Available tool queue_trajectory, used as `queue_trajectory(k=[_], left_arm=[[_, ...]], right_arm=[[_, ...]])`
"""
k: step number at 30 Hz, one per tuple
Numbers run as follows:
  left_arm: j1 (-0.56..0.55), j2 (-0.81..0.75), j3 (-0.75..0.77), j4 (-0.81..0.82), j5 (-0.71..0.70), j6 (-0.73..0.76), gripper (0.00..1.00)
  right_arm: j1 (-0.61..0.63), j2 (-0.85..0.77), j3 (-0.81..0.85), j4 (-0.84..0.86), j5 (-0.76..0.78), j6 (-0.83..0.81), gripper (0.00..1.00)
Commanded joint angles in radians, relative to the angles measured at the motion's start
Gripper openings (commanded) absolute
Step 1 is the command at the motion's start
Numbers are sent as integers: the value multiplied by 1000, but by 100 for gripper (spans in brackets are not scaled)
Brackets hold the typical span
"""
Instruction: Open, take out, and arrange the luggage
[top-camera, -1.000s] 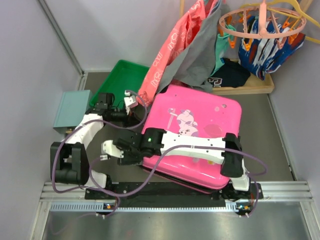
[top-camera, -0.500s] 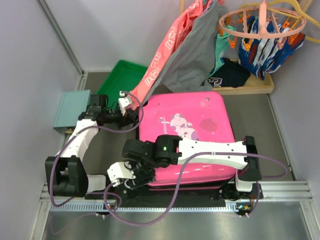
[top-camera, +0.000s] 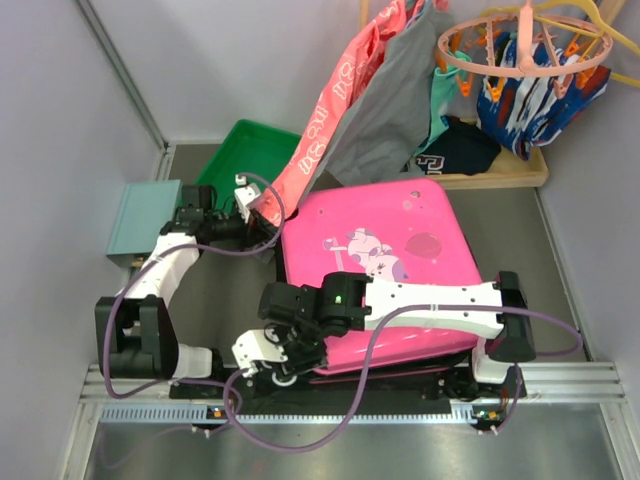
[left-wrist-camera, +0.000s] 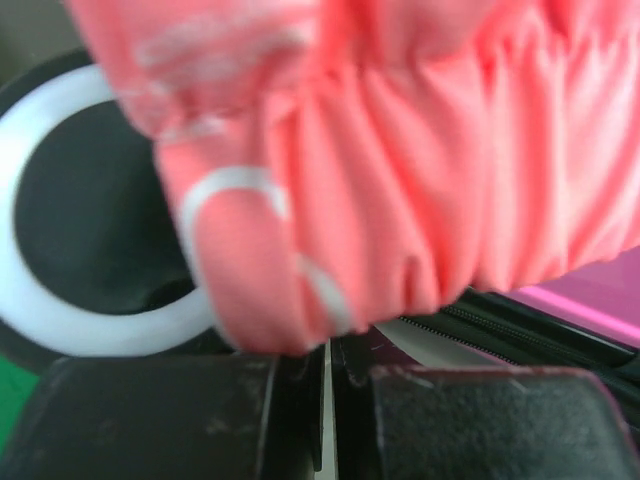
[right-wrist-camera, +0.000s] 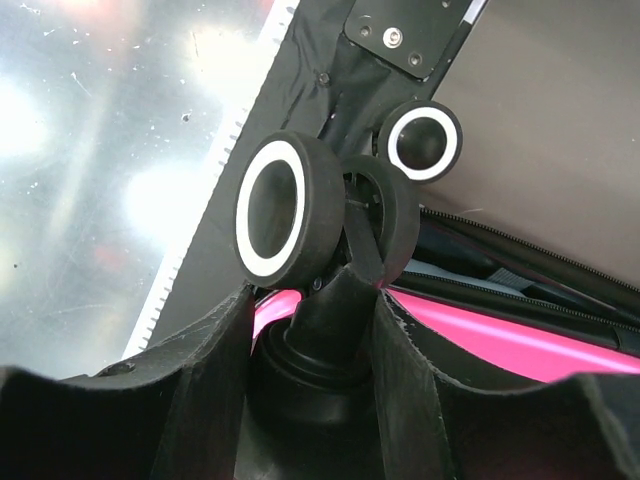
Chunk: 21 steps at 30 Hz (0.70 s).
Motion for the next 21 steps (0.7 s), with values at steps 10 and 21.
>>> queue_trajectory(k=[10,21], left_arm=[[14,-24,-67,320,126,-88,0],[14,-37,-90,352,140,-140,0]], right_arm=[[40,-123,123,-124,-89,210,68],[-279,-287,136,160,17,307,74]])
